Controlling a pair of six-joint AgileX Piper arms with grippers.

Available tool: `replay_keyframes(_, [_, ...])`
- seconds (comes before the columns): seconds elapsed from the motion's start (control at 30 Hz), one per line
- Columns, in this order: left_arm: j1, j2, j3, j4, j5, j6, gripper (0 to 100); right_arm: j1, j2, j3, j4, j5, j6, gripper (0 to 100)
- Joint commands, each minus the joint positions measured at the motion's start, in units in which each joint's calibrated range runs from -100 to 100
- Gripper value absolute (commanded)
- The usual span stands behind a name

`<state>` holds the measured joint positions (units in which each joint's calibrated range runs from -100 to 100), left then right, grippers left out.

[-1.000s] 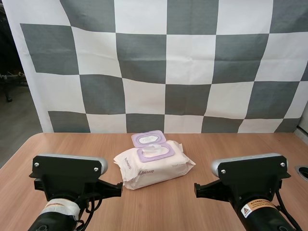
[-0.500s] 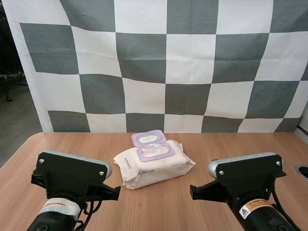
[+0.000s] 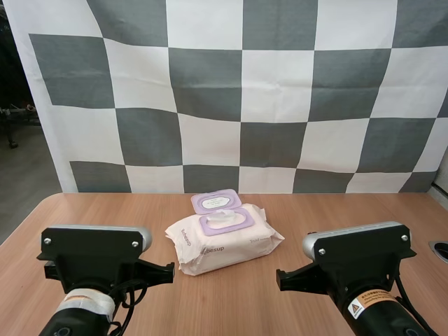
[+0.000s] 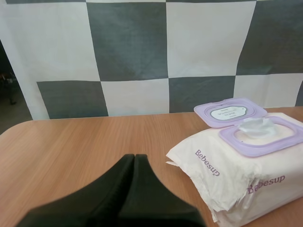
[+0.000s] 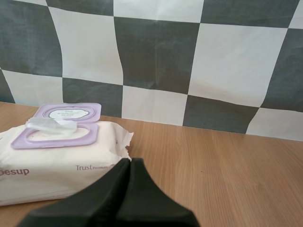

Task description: Open the wet wipes lid

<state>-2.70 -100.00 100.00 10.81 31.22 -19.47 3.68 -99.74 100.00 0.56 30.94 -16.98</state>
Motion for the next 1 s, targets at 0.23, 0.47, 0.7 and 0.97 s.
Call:
replay_keyframes(0.23, [0.03,0.0,0.0,0.1,-1.3,-0.2,0,0.0,-0.1,0.0,-0.1,0.0,0.0,0])
replay_keyframes(0.47, [0.03,0.0,0.0,0.1,-1.3,-0.2,0,0.0,-0.1,0.0,-0.1,0.0,0.0,0])
replay_keyframes(0.7, [0.03,0.0,0.0,0.1,-1.3,-0.2,0,0.0,-0.1,0.0,-0.1,0.0,0.0,0])
replay_keyframes(0.97, [0.03,0.0,0.0,0.1,-1.3,-0.2,0,0.0,-0.1,0.0,-0.1,0.0,0.0,0])
